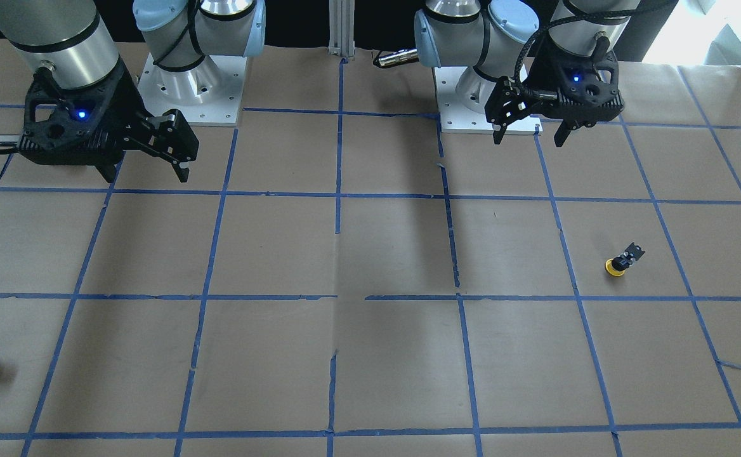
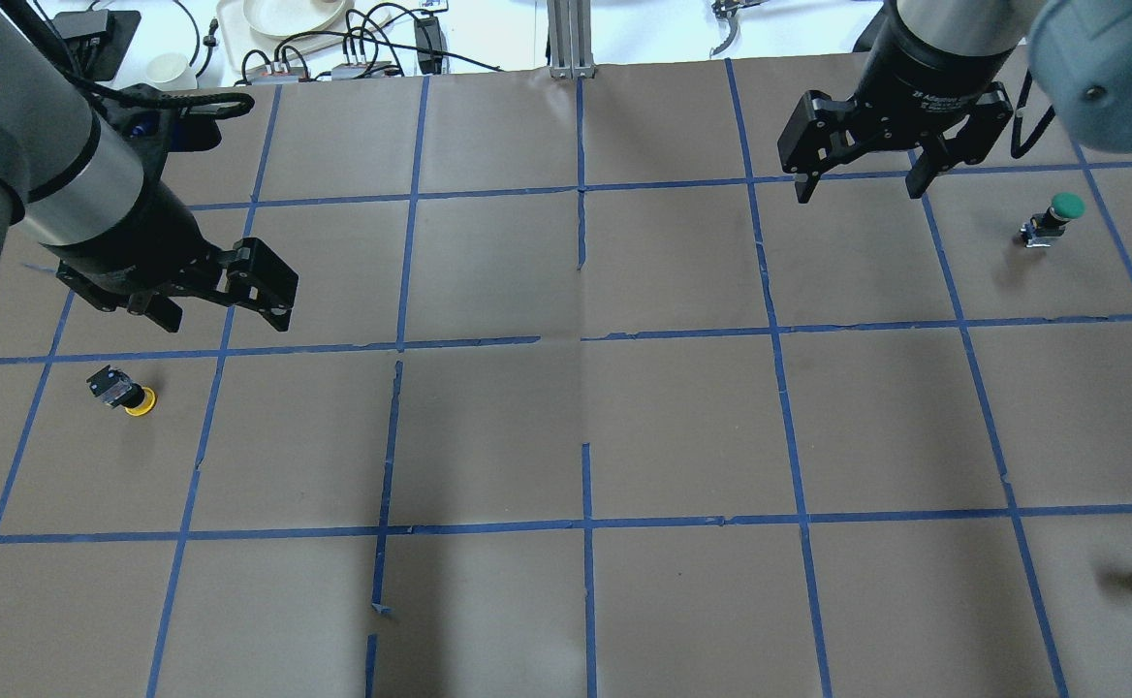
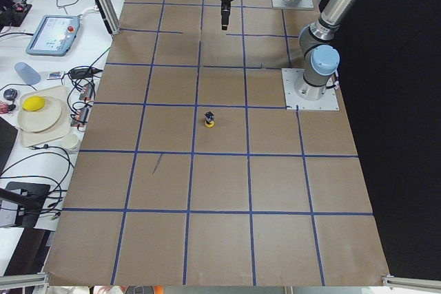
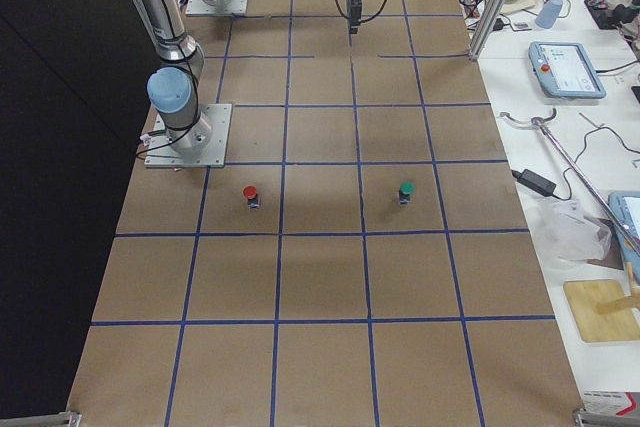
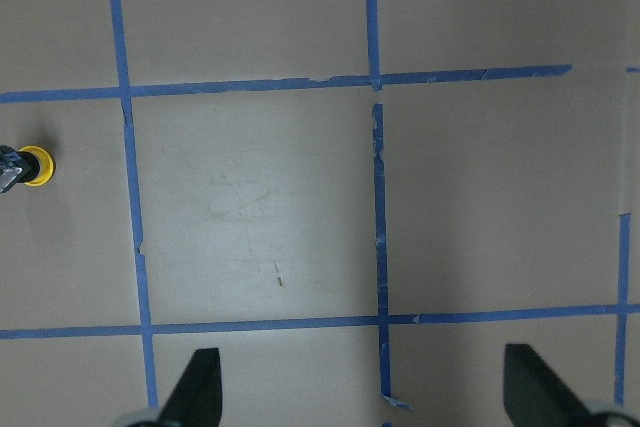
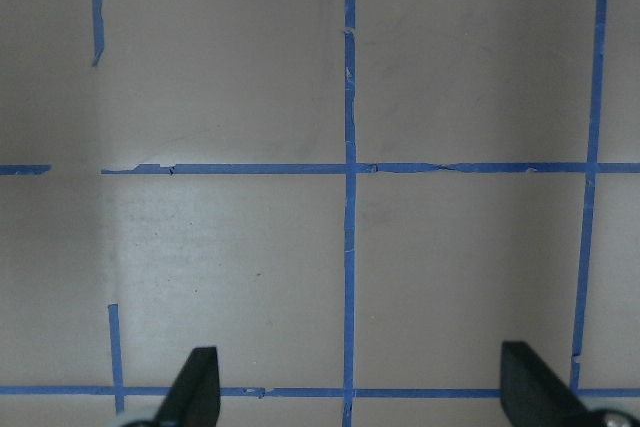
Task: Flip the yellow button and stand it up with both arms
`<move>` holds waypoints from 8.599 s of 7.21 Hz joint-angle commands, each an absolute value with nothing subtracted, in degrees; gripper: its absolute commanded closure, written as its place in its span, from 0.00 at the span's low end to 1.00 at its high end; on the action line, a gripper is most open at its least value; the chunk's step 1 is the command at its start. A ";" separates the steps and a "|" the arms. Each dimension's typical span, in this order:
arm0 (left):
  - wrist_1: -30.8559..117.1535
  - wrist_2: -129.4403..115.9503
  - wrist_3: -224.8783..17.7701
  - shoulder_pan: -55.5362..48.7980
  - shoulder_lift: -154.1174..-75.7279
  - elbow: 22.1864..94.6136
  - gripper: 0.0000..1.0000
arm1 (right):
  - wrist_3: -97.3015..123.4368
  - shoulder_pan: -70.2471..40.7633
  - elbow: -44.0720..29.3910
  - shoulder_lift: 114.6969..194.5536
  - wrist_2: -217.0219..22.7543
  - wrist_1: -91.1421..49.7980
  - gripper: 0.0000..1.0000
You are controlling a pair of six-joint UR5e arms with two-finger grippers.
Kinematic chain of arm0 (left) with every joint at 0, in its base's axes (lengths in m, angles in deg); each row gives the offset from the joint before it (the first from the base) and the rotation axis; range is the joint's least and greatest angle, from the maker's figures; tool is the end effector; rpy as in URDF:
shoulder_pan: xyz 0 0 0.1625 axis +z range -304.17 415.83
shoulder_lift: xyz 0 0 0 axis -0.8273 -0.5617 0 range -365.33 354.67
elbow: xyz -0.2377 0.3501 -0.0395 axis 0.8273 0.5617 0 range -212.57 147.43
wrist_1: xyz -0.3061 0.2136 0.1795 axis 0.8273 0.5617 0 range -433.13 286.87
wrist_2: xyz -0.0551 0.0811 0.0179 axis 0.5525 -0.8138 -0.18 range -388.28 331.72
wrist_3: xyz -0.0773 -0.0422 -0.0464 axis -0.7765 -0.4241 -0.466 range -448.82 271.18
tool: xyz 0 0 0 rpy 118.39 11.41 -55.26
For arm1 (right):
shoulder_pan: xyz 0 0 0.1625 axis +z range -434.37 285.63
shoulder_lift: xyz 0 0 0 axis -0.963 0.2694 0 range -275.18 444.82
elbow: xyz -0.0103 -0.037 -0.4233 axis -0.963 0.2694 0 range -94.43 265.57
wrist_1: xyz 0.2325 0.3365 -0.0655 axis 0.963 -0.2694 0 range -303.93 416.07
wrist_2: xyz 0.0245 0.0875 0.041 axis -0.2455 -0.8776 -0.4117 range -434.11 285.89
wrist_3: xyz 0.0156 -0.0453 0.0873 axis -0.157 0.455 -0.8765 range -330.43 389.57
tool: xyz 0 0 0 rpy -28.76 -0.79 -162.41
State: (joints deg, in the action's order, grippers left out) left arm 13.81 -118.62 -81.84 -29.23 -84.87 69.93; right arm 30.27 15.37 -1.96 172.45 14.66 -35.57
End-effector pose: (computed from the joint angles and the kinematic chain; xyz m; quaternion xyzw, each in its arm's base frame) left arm -0.0963 -0.4261 0.4688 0.0177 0.9998 -0.0086 0.0039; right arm 0.1331 -0.5130 0.4915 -0.0040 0.9998 -0.0154 0.0106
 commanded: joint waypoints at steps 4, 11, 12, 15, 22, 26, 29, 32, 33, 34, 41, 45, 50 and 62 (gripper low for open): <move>13.79 -118.81 -81.70 -29.25 -85.05 70.26 0.00 | 30.27 15.28 -1.97 172.62 14.57 -35.68 0.00; 13.89 -118.46 -81.87 -29.16 -84.08 70.61 0.00 | 30.36 15.45 -1.97 172.80 14.57 -35.07 0.00; 13.79 -118.63 -81.01 -28.21 -84.25 70.70 0.00 | 30.36 15.54 -1.97 172.80 14.57 -35.15 0.00; 13.71 -118.63 -79.00 -23.11 -87.58 69.31 0.00 | 30.36 15.54 -1.97 172.80 14.57 -35.07 0.00; 8.02 -118.80 -43.82 -4.94 -101.19 63.92 0.00 | 30.45 15.63 -1.97 172.80 14.57 -35.24 0.00; 0.92 -123.53 -24.28 1.86 -107.79 65.25 0.00 | 30.36 15.63 -1.97 172.80 14.57 -34.98 0.00; -10.94 -123.55 -21.16 1.60 -108.60 74.27 0.00 | 30.45 15.63 -2.06 172.80 14.57 -34.89 0.00; -18.90 -122.94 -17.29 1.60 -109.74 78.96 0.00 | 30.45 15.63 -2.06 172.80 14.57 -34.89 0.00; -18.99 -122.76 -16.06 1.60 -110.18 79.05 0.01 | 30.36 15.63 -2.06 172.80 14.57 -34.89 0.00; -18.99 -120.50 -14.57 1.60 -111.14 79.05 0.01 | 30.45 15.63 -2.06 172.80 14.57 -34.98 0.00; -17.94 -120.39 -11.48 1.77 -111.50 79.23 0.57 | 30.45 15.63 -2.06 172.71 14.57 -34.98 0.00; -16.37 -120.04 -14.45 1.69 -109.67 79.67 0.99 | 30.62 15.63 -2.06 172.62 14.66 -35.16 0.00; 17.76 -97.33 -54.84 -4.98 -102.98 66.42 0.98 | 30.53 13.52 2.13 172.80 14.66 -35.25 0.00; 37.17 -20.11 -86.63 -31.09 -99.46 72.27 0.96 | 38.97 -8.54 -3.63 172.97 -48.42 -0.70 0.00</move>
